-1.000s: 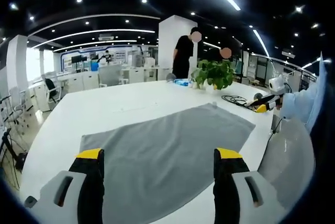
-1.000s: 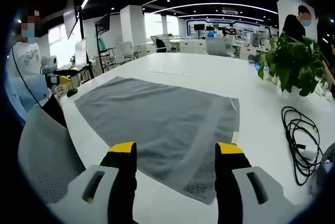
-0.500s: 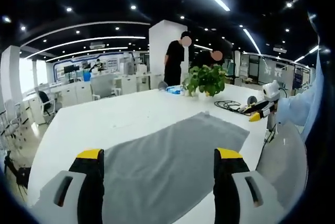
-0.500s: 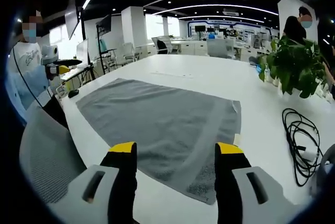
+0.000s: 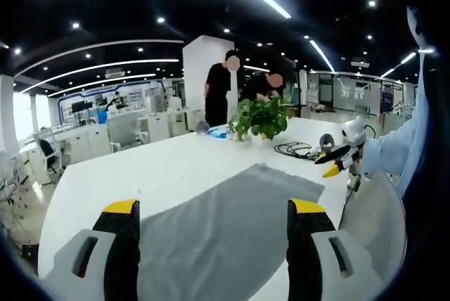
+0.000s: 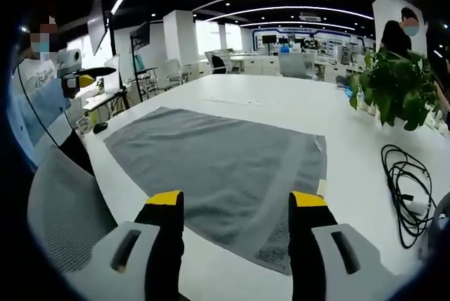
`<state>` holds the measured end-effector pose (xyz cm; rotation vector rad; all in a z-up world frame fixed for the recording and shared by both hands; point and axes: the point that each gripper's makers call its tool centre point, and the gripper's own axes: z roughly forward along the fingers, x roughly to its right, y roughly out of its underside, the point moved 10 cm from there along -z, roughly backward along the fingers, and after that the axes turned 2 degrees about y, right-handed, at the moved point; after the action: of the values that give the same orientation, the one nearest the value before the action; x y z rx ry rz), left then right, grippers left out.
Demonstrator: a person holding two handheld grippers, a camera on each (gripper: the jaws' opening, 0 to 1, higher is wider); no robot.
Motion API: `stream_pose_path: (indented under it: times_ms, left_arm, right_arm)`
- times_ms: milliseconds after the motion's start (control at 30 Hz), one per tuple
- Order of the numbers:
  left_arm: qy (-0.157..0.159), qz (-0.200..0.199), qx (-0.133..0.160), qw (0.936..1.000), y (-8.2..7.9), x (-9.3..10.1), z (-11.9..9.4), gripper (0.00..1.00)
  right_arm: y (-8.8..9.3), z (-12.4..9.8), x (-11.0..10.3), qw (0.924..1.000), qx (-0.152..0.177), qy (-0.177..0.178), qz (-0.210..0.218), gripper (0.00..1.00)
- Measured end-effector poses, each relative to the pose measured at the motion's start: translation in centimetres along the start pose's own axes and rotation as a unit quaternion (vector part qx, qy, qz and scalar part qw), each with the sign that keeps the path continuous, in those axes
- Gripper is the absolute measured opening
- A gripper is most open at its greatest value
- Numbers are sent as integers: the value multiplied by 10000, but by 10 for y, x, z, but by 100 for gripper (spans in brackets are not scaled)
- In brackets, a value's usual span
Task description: Fold the towel on the table until its edges align and the towel forms a compact rectangular stack.
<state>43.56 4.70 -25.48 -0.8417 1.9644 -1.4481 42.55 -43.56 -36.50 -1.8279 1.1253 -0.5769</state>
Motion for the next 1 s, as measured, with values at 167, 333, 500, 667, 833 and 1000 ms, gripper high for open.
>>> stream_pose_path:
  times_ms: [167,333,500,667,833,1000]
  left_arm:
    - [262,62,12,9996,-6,11,18,88]
    - [471,120,27,9988,-14,26,37,88]
    - [615,152,84,9980,-19,32,48,88]
    - [683,181,99,9974,-22,37,57,88]
    - [669,175,124,9975,-21,34,58,88]
    - [695,156,129,9974,-20,35,72,88]
  right_arm:
    - [-1,-3,-2,10000,39,52,37,60]
    - [-2,-4,-1,9999,62,88,61,60]
    - [-2,-6,-2,9999,80,113,76,60]
    - [-2,-5,-3,9999,64,112,80,60]
    - [0,-4,-3,9999,49,120,99,60]
    - [1,-2,-5,9999,0,107,99,60]
